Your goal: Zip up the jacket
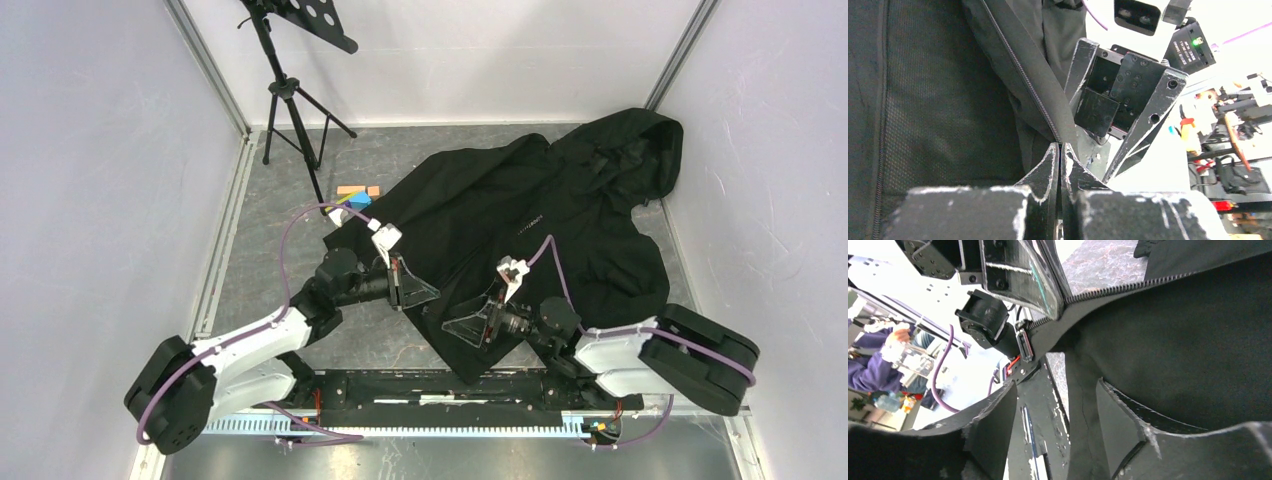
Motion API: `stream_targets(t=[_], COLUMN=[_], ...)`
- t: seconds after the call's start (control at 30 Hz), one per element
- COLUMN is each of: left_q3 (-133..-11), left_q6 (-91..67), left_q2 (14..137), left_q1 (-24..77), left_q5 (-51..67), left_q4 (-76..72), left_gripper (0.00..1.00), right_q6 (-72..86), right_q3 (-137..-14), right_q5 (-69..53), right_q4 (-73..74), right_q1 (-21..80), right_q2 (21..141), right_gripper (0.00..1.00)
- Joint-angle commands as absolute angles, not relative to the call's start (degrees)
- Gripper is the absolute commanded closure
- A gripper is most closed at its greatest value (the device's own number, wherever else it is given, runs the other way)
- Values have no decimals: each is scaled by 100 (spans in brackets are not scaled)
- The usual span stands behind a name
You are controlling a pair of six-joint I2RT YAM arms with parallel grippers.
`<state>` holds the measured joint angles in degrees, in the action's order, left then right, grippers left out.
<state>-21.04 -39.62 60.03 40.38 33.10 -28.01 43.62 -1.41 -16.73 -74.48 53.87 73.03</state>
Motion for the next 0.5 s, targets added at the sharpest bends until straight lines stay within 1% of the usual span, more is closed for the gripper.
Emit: stream_targets(t=[0.0, 0.07, 0.13, 0.2, 0.33, 0.47], left_q3=[-2031, -2026, -2056, -2069, -2083, -2132], left_q6=[-3170, -3113, -3101, -3208, -3334, -3397], left_q2=[5555, 5497, 5514, 5576, 5722, 5805], left_q1=[4107, 4104, 4104, 4104, 4104, 4104], left_q5=[3142, 3015, 3050, 3130, 3199, 3267], left_q4=[-3216, -3186, -3231, -3427, -3660, -3704], left_gripper=[98, 98, 98, 98, 98, 98], right_q6=[3945, 3892, 3857, 3776, 3772, 4001], right_q3=[-471, -638, -752, -849, -1100, -1132], right_q5=[-1965, -1945, -1965, -1919, -1794, -1498], right_q4=[-6217, -5968, -5920, -5856, -5766, -6040], right_q1=[5387, 5387, 5388, 5392, 5387, 5390], right_q2=[6770, 6555, 6459, 6463, 6712, 6873], right_gripper=[28, 20, 9, 3, 2, 5])
